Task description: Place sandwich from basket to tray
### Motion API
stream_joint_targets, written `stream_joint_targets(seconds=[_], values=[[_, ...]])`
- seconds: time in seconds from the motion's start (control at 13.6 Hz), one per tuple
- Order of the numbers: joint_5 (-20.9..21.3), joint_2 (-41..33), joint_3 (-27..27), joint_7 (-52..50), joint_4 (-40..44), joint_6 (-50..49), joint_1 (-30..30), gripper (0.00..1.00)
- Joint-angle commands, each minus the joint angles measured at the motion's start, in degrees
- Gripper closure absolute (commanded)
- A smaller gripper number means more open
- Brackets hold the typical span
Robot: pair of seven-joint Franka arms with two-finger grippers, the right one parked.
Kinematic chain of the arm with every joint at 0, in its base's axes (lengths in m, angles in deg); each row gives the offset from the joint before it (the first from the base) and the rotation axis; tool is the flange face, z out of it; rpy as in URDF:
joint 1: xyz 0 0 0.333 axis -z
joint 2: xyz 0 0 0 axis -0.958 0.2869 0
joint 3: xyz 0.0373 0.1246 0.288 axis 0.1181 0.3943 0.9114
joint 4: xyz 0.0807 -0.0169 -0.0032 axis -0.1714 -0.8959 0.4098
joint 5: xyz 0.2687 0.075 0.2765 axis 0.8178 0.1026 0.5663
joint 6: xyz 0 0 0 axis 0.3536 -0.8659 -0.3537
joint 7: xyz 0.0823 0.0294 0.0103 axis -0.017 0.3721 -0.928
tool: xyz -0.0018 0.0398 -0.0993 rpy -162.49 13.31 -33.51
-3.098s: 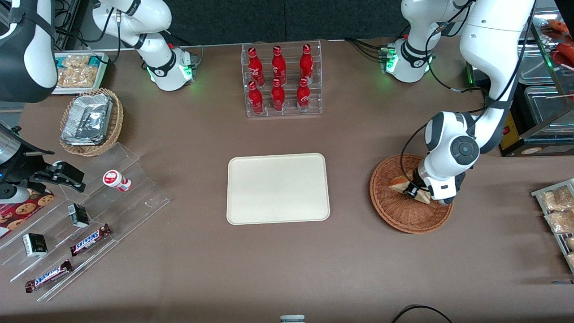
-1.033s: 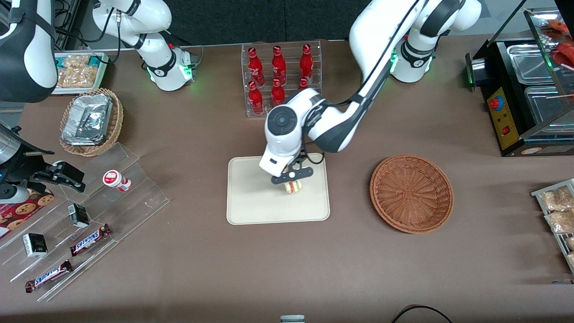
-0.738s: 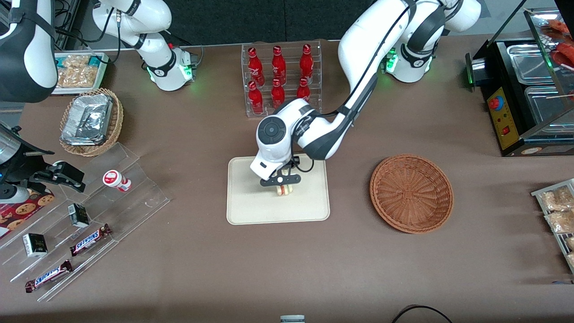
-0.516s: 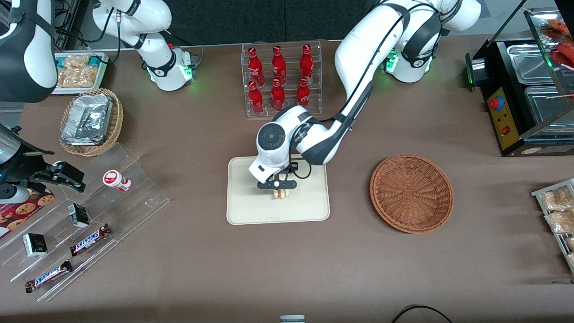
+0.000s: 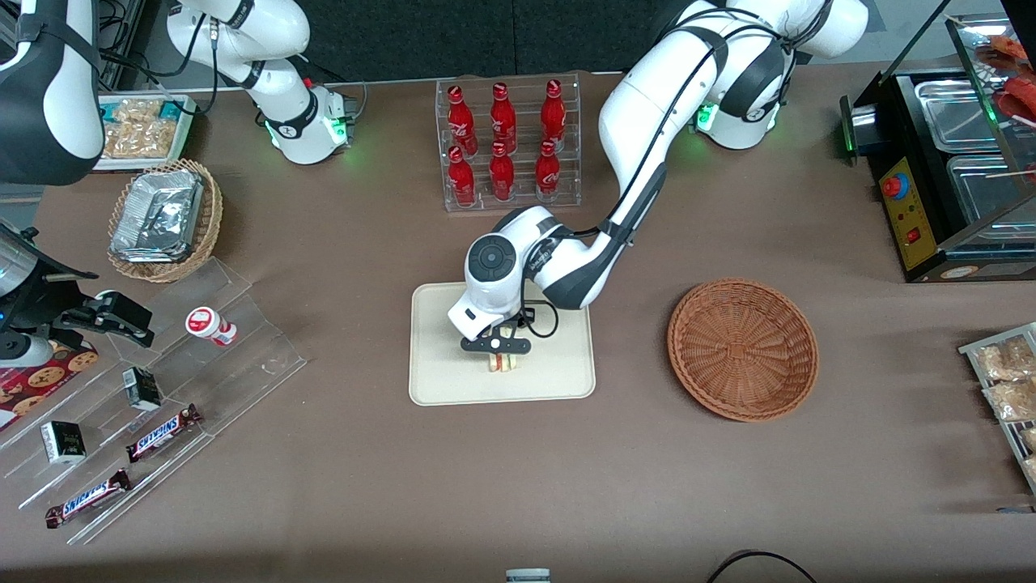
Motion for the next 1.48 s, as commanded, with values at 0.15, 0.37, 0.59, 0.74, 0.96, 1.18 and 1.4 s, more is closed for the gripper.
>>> stream_joint_targets(seconds=[0.15, 0.37, 0.59, 0.74, 0.96, 1.18, 1.4], values=[[1.1, -1.8, 0.7, -2.8, 2.0, -0.2, 0.4, 0.01], [0.5, -7.0, 0.7, -1.9, 1.5, -3.7, -3.3, 0.01], [-0.2, -15.1, 0.0, 2.7, -6.1, -5.8, -10.3, 0.01], [-0.8, -19.8, 0.0, 8.7, -11.4, -5.8, -14.6, 0.01], [-1.3, -27.1, 0.0, 18.0, -20.8, -5.6, -20.7, 0.01], [-2.5, -35.7, 0.0, 31.9, -31.1, -5.9, -29.4, 0.01], [-4.4, -42.8, 0.0, 44.9, -37.5, -7.8, -37.6, 0.01]])
